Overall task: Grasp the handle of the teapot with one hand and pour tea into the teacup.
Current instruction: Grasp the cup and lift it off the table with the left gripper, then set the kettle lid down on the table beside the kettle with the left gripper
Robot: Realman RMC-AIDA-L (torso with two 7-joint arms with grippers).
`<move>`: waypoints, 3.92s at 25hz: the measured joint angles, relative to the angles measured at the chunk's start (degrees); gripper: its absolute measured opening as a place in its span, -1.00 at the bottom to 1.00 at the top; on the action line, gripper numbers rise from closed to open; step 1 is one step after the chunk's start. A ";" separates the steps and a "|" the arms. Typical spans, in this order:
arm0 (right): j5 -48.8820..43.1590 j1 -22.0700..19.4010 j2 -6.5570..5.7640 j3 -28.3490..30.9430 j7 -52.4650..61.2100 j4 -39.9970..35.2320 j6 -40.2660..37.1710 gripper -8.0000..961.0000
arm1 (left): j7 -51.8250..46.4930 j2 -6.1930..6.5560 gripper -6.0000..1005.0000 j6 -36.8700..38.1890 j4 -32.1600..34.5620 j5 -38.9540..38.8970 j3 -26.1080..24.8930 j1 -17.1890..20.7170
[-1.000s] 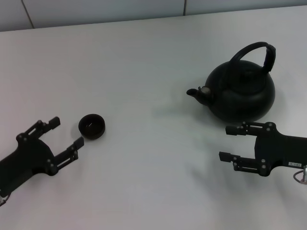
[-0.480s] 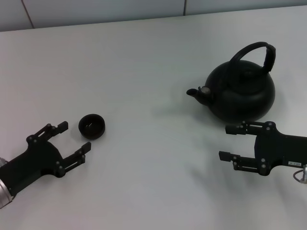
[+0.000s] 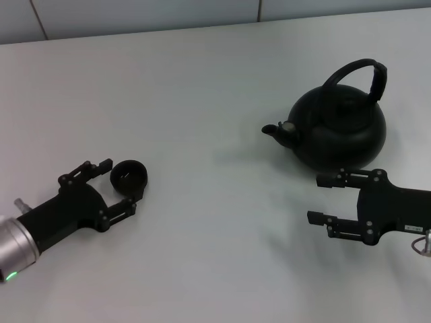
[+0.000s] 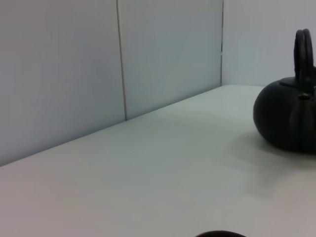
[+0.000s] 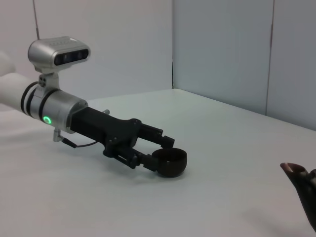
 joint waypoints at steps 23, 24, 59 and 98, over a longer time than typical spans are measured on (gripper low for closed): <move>0.18 0.18 0.00 0.03 0.36 -0.07 0.00 0.37 | -0.49 -0.03 0.54 -3.06 -1.00 0.21 0.07 -2.27; 0.18 0.20 0.00 0.03 0.37 -0.07 0.00 0.37 | -0.51 -0.03 0.52 -3.06 -1.02 0.21 0.07 -2.27; 0.17 0.24 0.00 0.03 0.23 0.29 -0.18 0.37 | 3.48 -0.21 0.47 -6.35 -14.43 0.24 -0.05 -15.63; 0.17 0.95 0.00 0.03 0.09 0.28 0.00 0.37 | 9.26 -0.02 0.58 -7.71 -18.40 0.24 -4.89 -14.81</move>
